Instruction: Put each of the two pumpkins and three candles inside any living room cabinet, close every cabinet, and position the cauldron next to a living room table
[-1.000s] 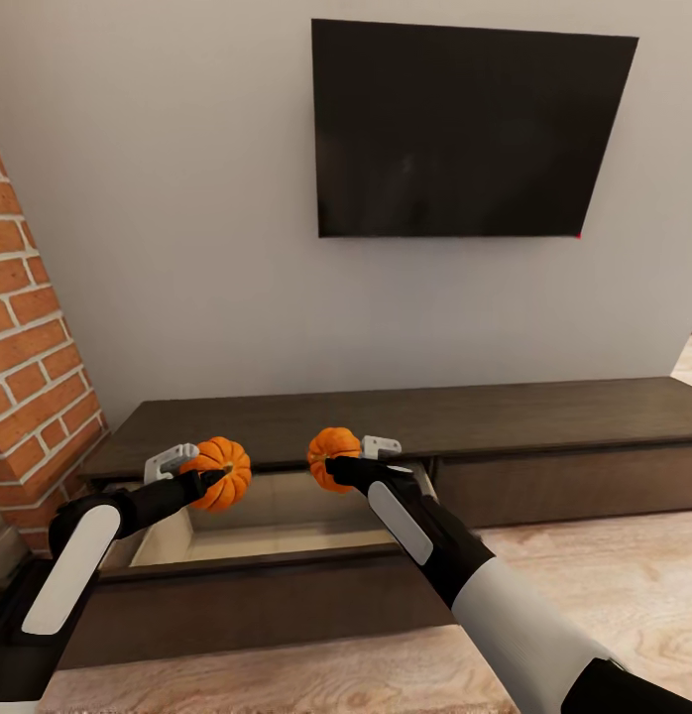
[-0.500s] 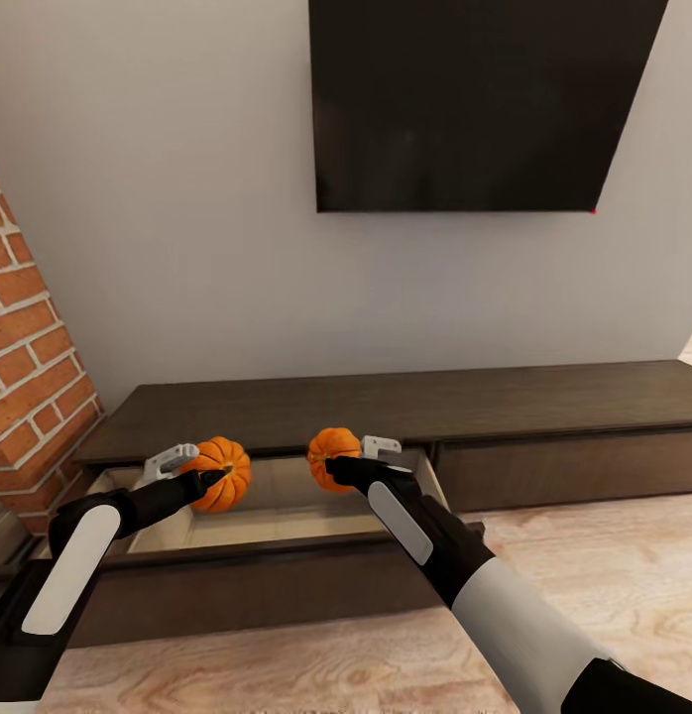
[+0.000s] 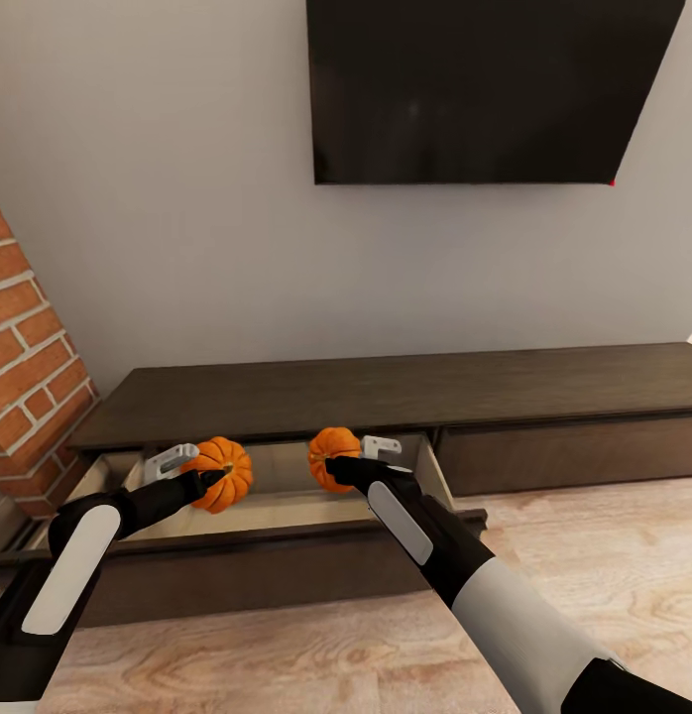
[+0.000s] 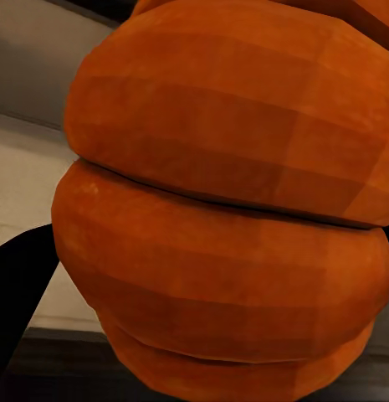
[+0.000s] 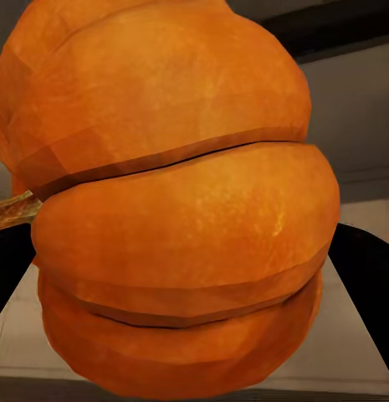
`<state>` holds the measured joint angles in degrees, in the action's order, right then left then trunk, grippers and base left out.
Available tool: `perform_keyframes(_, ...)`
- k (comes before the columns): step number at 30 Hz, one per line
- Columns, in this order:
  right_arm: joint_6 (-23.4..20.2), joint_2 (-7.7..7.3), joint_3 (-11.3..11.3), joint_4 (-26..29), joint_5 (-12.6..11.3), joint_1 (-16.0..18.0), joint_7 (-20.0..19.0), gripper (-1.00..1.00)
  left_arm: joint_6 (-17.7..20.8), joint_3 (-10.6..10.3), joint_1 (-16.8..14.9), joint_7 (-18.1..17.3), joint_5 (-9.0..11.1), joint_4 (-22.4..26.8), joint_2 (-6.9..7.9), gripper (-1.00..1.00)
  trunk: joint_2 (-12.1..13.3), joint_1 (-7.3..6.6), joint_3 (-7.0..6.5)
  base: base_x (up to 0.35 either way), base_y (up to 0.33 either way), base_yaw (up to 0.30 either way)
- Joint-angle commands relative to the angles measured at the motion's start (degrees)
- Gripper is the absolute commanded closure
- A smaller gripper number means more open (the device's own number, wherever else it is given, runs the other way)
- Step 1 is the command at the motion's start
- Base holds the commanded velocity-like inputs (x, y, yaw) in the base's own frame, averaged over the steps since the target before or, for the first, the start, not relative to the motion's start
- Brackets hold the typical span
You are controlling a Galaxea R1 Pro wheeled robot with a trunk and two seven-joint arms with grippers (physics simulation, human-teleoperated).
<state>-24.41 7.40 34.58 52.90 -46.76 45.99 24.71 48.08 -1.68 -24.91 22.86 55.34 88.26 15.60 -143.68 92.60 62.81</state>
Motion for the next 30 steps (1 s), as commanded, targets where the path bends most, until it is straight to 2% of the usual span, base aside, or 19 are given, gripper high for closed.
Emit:
perform_keyframes(1, -0.02, -0.03, 0.13, 0.09, -0.44, 0.06, 0.51, 1.0, 0.0, -0.08, -0.05, 0.61, 0.64, 0.07, 0.05, 1.0, -0.05, 0.01, 0.28, 0.0, 0.0, 0.0)
perform_keyframes(12, -0.02, -0.02, 0.13, 0.09, -0.44, 0.06, 0.51, 1.0, 0.0, 0.04, -0.05, 0.61, 0.64, 0.04, 0.05, 1.0, -0.05, 0.01, 0.28, 0.007, 0.0, 0.0)
perform_keyframes(25, -0.02, -0.03, 0.13, 0.09, -0.44, 0.06, 0.51, 1.0, 0.0, 0.01, -0.05, 0.61, 0.64, 0.01, 0.05, 1.0, -0.05, 0.01, 0.28, 0.165, 0.0, 0.0)
perform_keyframes(30, -0.02, -0.05, 0.13, 0.09, -0.44, 0.04, 0.51, 1.0, 0.0, 0.08, -0.05, 0.61, 0.64, 0.06, 0.1, 1.0, -0.05, 0.01, 0.28, 0.044, 0.0, 0.0)
